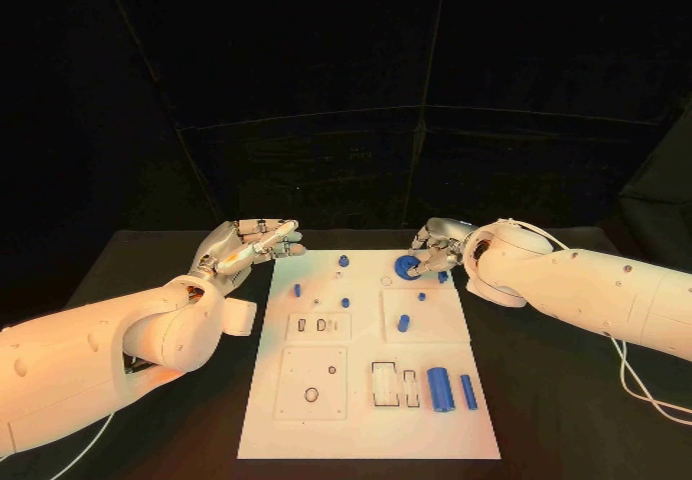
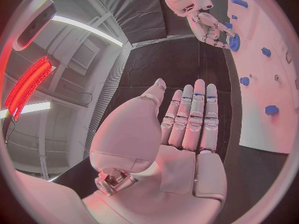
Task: Assemble the parts on the task board
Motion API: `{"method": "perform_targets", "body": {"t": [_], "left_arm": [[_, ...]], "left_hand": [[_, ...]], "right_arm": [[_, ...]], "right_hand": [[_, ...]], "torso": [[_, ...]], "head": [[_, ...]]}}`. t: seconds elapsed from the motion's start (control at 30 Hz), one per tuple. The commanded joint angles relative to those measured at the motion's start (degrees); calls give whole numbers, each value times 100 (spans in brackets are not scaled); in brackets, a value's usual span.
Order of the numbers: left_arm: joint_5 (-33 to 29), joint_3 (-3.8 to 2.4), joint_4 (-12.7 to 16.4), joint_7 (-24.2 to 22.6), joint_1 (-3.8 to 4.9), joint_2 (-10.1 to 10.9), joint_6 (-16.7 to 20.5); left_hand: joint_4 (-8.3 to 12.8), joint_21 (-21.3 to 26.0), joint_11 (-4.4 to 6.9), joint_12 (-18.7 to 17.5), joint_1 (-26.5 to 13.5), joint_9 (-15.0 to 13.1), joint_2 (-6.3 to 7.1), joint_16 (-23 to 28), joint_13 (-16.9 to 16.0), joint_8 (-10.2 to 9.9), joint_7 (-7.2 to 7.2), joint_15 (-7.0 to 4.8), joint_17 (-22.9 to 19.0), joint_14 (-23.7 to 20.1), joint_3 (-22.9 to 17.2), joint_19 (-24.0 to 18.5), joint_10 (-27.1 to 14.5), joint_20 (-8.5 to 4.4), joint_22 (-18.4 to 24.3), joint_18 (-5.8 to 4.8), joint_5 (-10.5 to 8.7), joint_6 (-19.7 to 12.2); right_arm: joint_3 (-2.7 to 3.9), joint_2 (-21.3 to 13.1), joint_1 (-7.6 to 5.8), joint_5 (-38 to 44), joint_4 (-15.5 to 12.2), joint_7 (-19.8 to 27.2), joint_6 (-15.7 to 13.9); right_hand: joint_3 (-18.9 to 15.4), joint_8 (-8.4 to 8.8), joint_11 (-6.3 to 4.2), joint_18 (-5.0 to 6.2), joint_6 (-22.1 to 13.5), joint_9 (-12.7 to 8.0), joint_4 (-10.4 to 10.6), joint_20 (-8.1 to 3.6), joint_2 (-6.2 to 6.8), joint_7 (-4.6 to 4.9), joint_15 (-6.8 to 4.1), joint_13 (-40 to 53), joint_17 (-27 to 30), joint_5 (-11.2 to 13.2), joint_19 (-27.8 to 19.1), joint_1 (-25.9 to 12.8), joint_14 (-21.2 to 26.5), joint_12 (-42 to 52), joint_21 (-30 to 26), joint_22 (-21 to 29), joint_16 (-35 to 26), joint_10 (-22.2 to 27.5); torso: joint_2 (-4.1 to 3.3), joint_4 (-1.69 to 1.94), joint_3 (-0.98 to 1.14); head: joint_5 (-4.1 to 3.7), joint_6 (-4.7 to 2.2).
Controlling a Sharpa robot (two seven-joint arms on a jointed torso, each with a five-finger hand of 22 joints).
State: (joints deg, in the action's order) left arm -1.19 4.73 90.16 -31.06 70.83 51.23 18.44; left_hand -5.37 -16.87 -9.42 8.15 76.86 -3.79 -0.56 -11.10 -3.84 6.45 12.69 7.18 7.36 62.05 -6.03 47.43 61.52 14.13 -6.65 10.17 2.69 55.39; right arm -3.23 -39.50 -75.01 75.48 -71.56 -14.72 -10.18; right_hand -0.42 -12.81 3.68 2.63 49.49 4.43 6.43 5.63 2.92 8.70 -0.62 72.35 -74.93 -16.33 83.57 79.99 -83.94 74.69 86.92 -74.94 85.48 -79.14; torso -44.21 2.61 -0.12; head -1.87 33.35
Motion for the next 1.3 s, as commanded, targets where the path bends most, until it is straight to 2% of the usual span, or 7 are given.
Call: {"method": "perform_targets", "body": {"t": [0.03, 0.27, 0.43, 0.77, 1.07, 1.3], "left_arm": [[-9, -5, 5, -38, 6, -5, -75], [-9, -5, 5, -21, 6, -2, -78], [-9, -5, 5, 1, 6, 0, -77], [-9, -5, 16, 18, 6, 12, -73], [-9, -5, 17, 20, 6, 17, -74], [-9, -5, 17, 22, 6, 15, -79]], "left_hand": [[31, 15, -23, -24, -3, 1, 4, 24, 2, -21, 31, 23, 6, 0, 9, 51, 5, -1, 6, 41, 32, 8], [45, 20, -18, -32, -9, 0, 0, 34, -1, -22, 25, 19, 11, 15, 11, 62, 22, -3, 14, 42, 31, 24], [46, 21, -18, -34, -11, 0, 2, 36, -1, -24, 27, 19, 11, 14, 13, 62, 22, -3, 15, 42, 31, 22], [49, 25, -22, -43, -20, 2, 7, 45, 0, -32, 31, 21, 12, 12, 21, 63, 17, -2, 20, 41, 31, 15], [49, 25, -22, -43, -20, 2, 7, 45, 0, -32, 31, 21, 12, 12, 21, 63, 17, -2, 20, 41, 31, 15], [49, 25, -22, -43, -20, 2, 7, 45, 0, -32, 31, 21, 12, 12, 21, 63, 17, -2, 20, 41, 31, 15]], "right_arm": [[-4, 23, 4, 138, -1, -97, -79], [-4, 59, 15, 401, -11, -236, -271], [-4, 86, 31, 679, -30, -296, -316], [-4, 123, 48, 1037, -64, -333, -300], [-5, 140, 57, 1085, -79, -323, -317], [-5, 163, 60, 1037, -47, -319, -202]], "right_hand": [[42, -53, -3, -74, 113, 9, 13, 15, -50, 1, 7, 45, -498, 22, 104, -2, -409, 50, 15, -630, 31, -53], [58, -77, -10, -81, 211, 8, 21, 15, -64, -9, 4, 96, -516, -14, 123, -29, -411, 91, 29, -667, 38, -85], [91, -56, -18, -86, 240, -14, -47, 10, -33, -16, -4, 104, -543, 115, 138, 36, -416, 90, 41, -697, 49, -89], [133, 33, -2, -92, 169, -55, -146, 15, 29, 5, 7, 46, -581, 254, 149, 107, -421, 20, 51, -725, 63, -43], [137, 107, 20, -92, 69, -69, -140, 30, 54, 29, 25, 4, -586, 270, 145, 60, -421, -28, 51, -725, 64, -13], [134, 145, 35, -92, 18, -69, -107, 43, 74, 44, 39, -21, -582, 267, 144, -2, -419, -58, 52, -727, 61, 4]], "torso": [[2, -2, -2], [2, 4, 1], [2, 6, 1], [3, 3, 3], [2, 3, 5], [2, 1, 7]], "head": [[5, 11], [-7, 11], [-21, -11], [-5, -11], [2, -2], [4, 6]]}}
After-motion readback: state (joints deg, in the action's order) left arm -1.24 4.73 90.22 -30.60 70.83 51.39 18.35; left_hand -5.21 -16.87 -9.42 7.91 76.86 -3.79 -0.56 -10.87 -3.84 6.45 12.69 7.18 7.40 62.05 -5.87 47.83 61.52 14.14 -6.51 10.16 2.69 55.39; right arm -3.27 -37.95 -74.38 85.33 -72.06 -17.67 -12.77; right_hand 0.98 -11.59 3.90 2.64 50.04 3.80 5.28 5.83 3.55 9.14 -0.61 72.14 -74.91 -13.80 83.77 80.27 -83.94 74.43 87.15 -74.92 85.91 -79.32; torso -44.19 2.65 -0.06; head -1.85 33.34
